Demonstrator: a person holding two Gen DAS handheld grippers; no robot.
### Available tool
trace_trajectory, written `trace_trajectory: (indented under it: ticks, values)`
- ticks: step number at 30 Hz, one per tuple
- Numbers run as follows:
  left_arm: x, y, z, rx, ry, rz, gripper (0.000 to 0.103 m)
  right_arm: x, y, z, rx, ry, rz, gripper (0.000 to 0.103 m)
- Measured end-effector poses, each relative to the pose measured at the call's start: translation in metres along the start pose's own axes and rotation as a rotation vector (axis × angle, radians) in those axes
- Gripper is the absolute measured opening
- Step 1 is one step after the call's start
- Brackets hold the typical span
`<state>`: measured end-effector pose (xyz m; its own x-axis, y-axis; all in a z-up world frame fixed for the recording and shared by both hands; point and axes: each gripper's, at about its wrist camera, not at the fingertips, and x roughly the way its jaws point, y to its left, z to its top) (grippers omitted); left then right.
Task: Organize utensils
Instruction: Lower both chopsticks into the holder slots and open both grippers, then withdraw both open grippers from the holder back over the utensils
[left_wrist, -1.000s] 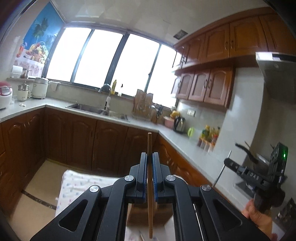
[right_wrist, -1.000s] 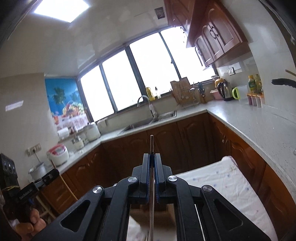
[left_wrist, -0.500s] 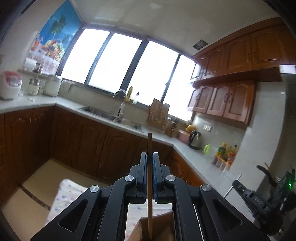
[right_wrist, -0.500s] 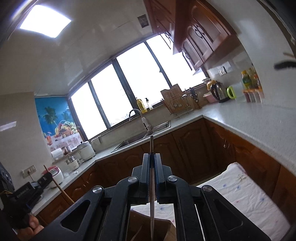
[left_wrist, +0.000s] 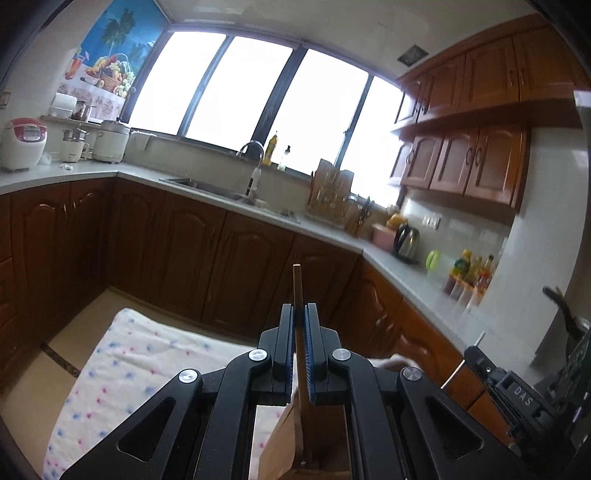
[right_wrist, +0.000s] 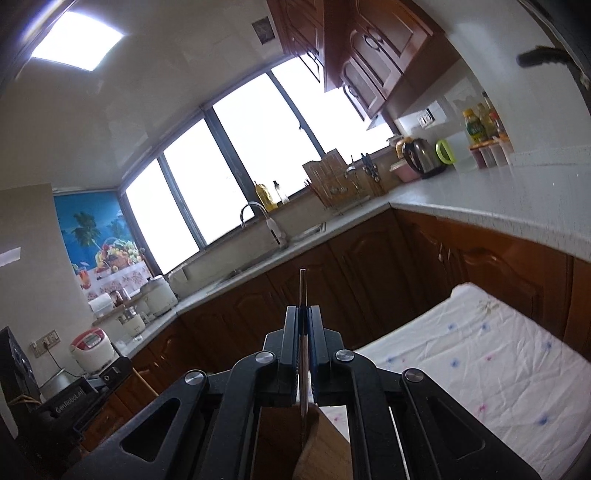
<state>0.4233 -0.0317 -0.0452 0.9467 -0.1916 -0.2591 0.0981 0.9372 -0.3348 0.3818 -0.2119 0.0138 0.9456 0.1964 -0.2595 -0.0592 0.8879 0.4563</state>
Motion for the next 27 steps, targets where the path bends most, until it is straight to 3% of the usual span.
trace_trajectory:
  ticks: [11,15,17,19,24,26,27]
  values:
    - [-0.017,0.009,0.036,0.028,0.021,0.001,0.005,0.008,-0.004,-0.004,-0.009,0.081,-0.004,0.005]
    - [-0.026,0.017,0.035,0.028,0.033,-0.002,0.005,0.008,-0.003,-0.003,-0.015,0.1,-0.003,0.012]
    - [-0.03,0.019,0.031,0.024,0.04,-0.003,0.012,0.007,-0.003,-0.002,-0.017,0.11,0.001,0.022]
    - [-0.035,0.021,0.031,0.019,0.036,0.005,0.035,0.004,-0.004,-0.002,-0.001,0.116,0.023,0.055]
    - [-0.055,0.028,0.033,0.0,0.043,0.0,0.06,-0.012,-0.008,0.003,0.029,0.113,0.038,0.066]
    - [-0.067,0.03,0.033,-0.004,0.041,0.0,0.069,-0.018,-0.009,0.005,0.04,0.115,0.041,0.076]
    - [-0.073,0.031,0.034,-0.006,0.047,0.01,0.082,-0.024,-0.009,0.006,0.039,0.114,0.043,0.085]
